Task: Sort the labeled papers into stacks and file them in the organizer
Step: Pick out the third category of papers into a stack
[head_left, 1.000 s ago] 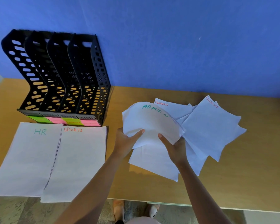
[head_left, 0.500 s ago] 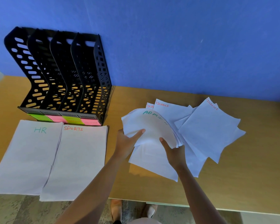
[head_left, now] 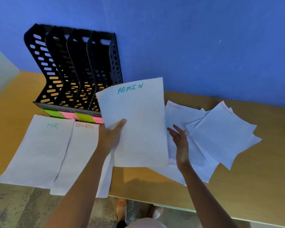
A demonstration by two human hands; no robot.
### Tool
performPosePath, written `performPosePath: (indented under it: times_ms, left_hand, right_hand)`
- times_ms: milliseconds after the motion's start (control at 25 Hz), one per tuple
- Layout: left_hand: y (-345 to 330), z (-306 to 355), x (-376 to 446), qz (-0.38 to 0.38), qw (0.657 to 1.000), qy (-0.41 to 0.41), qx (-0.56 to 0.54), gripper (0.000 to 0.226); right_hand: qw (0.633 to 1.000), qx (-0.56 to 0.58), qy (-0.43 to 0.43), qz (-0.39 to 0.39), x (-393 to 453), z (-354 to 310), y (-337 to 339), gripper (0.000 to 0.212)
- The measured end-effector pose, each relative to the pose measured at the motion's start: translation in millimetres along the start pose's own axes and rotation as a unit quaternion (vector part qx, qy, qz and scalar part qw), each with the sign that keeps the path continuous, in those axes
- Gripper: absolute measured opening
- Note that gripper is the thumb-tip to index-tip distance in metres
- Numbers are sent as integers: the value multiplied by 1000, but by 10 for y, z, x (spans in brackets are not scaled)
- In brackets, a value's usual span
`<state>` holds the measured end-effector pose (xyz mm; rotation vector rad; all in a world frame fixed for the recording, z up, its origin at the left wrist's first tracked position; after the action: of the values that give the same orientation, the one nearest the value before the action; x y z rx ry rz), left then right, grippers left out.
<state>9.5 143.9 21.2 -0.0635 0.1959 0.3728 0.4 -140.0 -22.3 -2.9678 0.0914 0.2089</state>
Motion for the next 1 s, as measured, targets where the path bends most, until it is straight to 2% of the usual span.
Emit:
performPosePath:
  times_ms: [80, 120, 200, 240, 320, 440, 640, 800, 1000]
  left_hand:
    - [285, -87, 43, 3, 996, 53, 67, 25]
    - [397, -163, 50, -7, 993, 76, 90, 24]
    - [583, -301, 35, -12, 986, 118, 118, 25]
    - [647, -378, 19, -11, 982, 139, 131, 29]
    - [741, -526, -30, -6, 971, 169, 166, 39]
    - [798, -721, -102, -1, 953, 200, 226, 49]
    - [665, -941, -169, -21, 926, 235, 294, 59]
    - [462, -1029, -184, -33, 916, 231, 327, 50]
    - [280, -1012, -259, -65, 884, 213, 411, 38]
  right_hand:
    - [989, -145, 17, -5, 69, 166, -34, 33]
    - [963, -265, 47, -33, 105, 243, -84, 32]
    - [857, -491, 87, -129, 131, 427, -266, 42]
    - [806, -562, 98, -160, 129, 510, -345, 49]
    - [739, -631, 123, -200, 109, 629, -458, 62]
    - [684, -686, 113, -222, 77, 733, -503, 66]
    - [678, -707, 84, -183, 25, 734, -167, 63]
    - [676, -711, 67, -182, 21, 697, 172, 63]
    - [692, -697, 80, -172, -23, 612, 459, 67]
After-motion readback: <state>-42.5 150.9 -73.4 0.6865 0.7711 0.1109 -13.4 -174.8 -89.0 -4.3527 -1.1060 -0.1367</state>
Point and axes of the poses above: each hand's wrist, its own x-axis towards the middle knuckle, its own y-axis out of the back of the hand, z = x × y, the point moved 5 cm from there along x, towards the middle knuckle, and after that the axes turned 4 degrees about -z, right-handed, at the moved point
